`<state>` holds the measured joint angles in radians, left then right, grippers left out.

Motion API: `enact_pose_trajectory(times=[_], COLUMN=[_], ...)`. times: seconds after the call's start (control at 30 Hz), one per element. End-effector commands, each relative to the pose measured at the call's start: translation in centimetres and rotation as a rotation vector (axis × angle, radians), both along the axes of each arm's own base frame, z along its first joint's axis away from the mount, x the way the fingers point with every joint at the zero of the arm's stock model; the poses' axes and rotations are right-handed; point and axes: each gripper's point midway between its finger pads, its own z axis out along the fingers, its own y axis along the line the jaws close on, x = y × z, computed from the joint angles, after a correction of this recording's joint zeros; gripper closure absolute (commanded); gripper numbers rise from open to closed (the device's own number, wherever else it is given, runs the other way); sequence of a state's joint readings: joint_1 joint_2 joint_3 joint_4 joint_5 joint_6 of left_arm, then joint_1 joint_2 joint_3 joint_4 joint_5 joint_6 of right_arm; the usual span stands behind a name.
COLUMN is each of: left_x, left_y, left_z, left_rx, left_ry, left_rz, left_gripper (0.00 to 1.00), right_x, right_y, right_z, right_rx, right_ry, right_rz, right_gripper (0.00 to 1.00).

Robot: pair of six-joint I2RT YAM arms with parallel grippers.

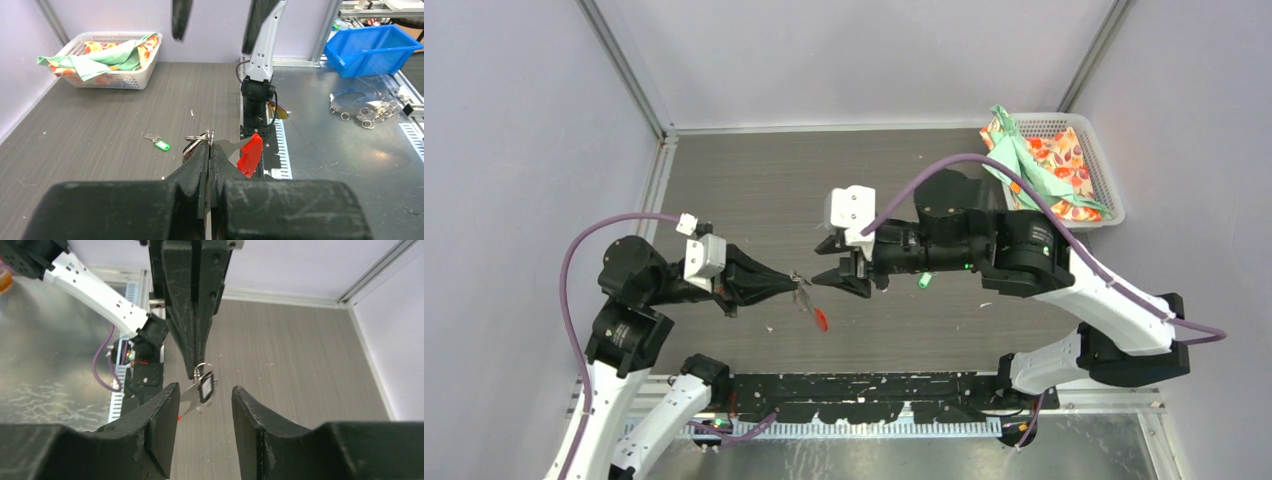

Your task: Put the keys on the keyring

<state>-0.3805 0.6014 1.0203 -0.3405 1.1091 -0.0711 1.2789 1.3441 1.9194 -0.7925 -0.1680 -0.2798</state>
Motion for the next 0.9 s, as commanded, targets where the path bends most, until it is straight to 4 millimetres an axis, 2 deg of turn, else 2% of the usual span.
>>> enact_pose_trajectory(times=[0.0,0.33,0.6,0.87], left_x=[0.4,0.1,-0.2,-0.6], left_y=[0.1,0.2,0.3,0.3], left_z=[0.9,0.9,0.7,0.8], left_rx=[-0.030,-0.031,-0.027,-0.027], left_ry=[-0.055,-0.063,-0.069,-0.075], left_rz=[0.035,0.034,0.025,0.012], left_gripper=[1.00,1.00,1.00,1.00], right_x=[-0.9,-1.2,-1.2,-1.1], right_y=[0.0,2.1,3.0,3.4], right_z=[-1.5,-2.5,-2.7,-3.3], right_rx=[-0.062,-0.084,-0.070,-0.083], right_ry=[0.082,0.099,0.091,0.093], right_rz=[0.027,0.073,0.093,0.093], right_gripper=[0.53,0.62,0.76,0.76])
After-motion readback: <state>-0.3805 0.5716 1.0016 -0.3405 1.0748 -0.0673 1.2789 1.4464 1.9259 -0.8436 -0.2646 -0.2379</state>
